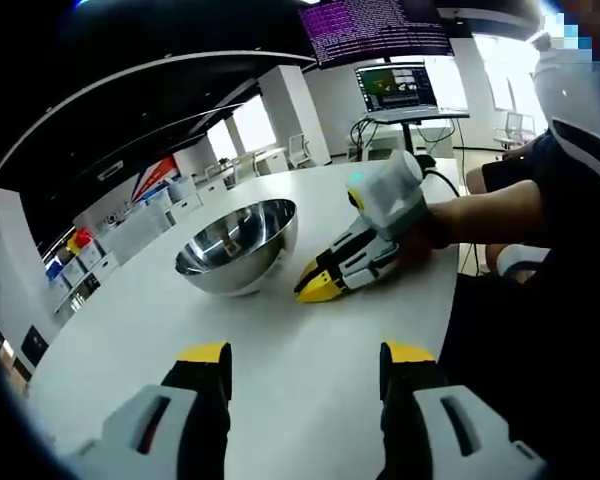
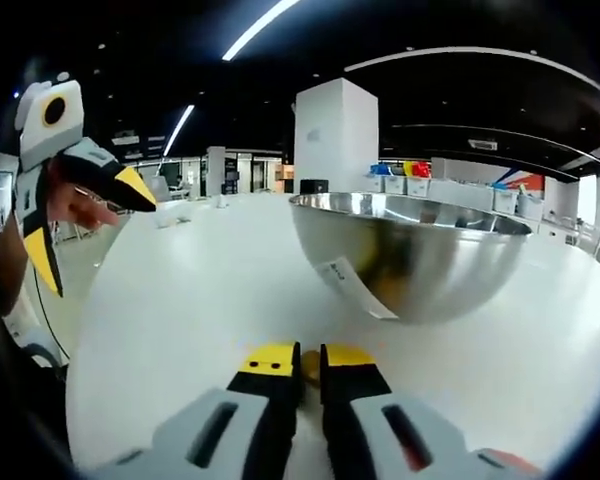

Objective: Pick up the QQ candy scattered on the table and place it into the stainless steel bowl on the table

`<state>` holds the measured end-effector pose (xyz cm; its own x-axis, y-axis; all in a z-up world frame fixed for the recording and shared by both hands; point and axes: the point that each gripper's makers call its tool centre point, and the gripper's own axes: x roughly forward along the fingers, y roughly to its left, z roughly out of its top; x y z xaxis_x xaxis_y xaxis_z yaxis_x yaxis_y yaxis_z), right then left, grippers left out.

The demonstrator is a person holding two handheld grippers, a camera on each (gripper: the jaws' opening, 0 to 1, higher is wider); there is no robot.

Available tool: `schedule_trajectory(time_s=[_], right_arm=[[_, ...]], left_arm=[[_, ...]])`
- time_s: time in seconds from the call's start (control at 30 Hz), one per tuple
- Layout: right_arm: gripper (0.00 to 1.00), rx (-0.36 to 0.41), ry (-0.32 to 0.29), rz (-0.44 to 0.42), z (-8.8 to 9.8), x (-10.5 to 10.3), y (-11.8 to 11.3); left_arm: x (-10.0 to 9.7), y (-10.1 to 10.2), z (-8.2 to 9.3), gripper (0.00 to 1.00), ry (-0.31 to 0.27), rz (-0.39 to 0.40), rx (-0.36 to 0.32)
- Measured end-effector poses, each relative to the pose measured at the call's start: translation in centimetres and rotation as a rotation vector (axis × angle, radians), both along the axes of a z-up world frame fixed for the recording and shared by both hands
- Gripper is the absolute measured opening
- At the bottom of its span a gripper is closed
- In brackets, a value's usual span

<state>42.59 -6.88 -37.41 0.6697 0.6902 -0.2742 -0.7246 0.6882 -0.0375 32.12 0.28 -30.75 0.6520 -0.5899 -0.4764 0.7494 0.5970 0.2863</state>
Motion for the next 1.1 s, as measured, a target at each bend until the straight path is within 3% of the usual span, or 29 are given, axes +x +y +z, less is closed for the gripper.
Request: schedule_trajectory(time_s=[0.23, 0.47, 0.57, 0.7, 0.77, 0.87, 0.97, 1.1], right_arm=[[0.06, 0.003, -0.004, 0.005, 0.2, -0.2, -0.1], [0.05, 0.050, 0.035, 0.014, 0.6, -0.8, -0.2], [0.05, 0.107, 0.019, 0.044, 1.9, -1.6, -0.1], [0.05, 0.192, 0.063, 0.095, 4.0, -2.9, 0.0], [0.05, 0.208, 0.032, 0.145, 5.7, -3.7, 0.4], [0.05, 0.201, -0.062, 0.159, 8.4, -3.6, 0.3], [0.05, 0.160, -0.150, 0.147, 10.9, -2.5, 0.0], [0.05, 0.131, -0.190, 0.124, 12.3, -0.3, 0.1]], left_arm=[[0.1, 0.1, 0.1, 0.60, -0.001, 0.003, 0.001], [0.2, 0.2, 0.1, 0.60, -0.003, 0.007, 0.004], [0.2, 0.3, 0.2, 0.60, -0.003, 0.009, 0.004], [0.3, 0.4, 0.1, 0.60, -0.002, 0.011, 0.006], [0.3, 0.3, 0.1, 0.60, -0.001, 0.009, 0.008], [0.3, 0.1, 0.1, 0.60, 0.000, 0.004, 0.006], [0.3, 0.0, 0.2, 0.60, -0.002, 0.002, 0.007], [0.2, -0.1, 0.3, 0.60, -0.006, 0.000, 0.006]])
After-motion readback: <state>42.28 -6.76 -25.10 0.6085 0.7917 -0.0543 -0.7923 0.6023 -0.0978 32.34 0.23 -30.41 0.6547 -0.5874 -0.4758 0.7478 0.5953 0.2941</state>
